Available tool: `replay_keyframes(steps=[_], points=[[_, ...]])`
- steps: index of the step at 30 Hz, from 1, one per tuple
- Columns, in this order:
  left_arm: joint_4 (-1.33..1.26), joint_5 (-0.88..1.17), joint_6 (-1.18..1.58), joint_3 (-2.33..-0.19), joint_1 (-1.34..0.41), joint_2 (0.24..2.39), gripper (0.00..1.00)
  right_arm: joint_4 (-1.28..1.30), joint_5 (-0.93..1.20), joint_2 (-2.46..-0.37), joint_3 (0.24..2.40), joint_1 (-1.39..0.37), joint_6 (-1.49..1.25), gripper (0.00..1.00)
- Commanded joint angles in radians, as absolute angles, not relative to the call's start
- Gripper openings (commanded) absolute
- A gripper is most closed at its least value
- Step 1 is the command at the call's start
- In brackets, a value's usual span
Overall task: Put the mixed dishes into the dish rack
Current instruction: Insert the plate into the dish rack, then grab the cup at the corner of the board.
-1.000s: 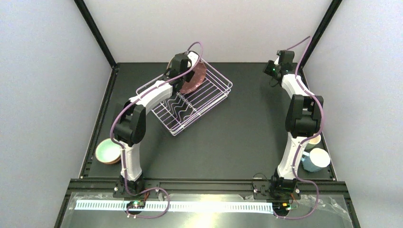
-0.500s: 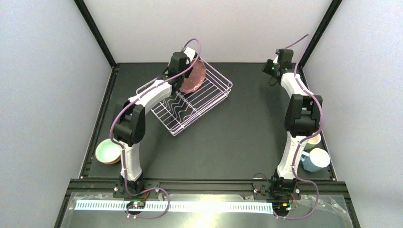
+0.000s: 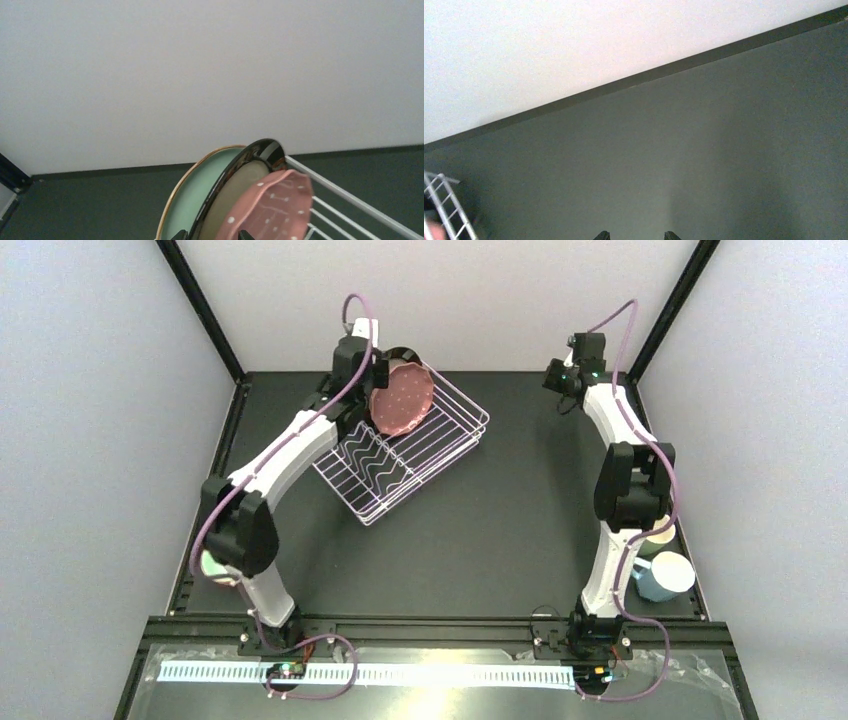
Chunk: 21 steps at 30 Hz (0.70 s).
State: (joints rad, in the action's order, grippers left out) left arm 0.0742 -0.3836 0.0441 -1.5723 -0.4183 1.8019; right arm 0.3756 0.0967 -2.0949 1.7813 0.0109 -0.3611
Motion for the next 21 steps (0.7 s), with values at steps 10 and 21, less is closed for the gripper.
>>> replay_keyframes(steps=[10, 21], points=[[0.204, -0.254, 0.358, -1.345, -0.613, 1.551, 0.58, 0.677, -0.189, -1.716, 1.645, -0.028, -0.370, 0.62], [0.173, -0.180, 0.416, -1.277, -0.792, 1.526, 0.61, 0.877, -0.408, -1.437, 1.301, -0.025, -0.601, 0.62]])
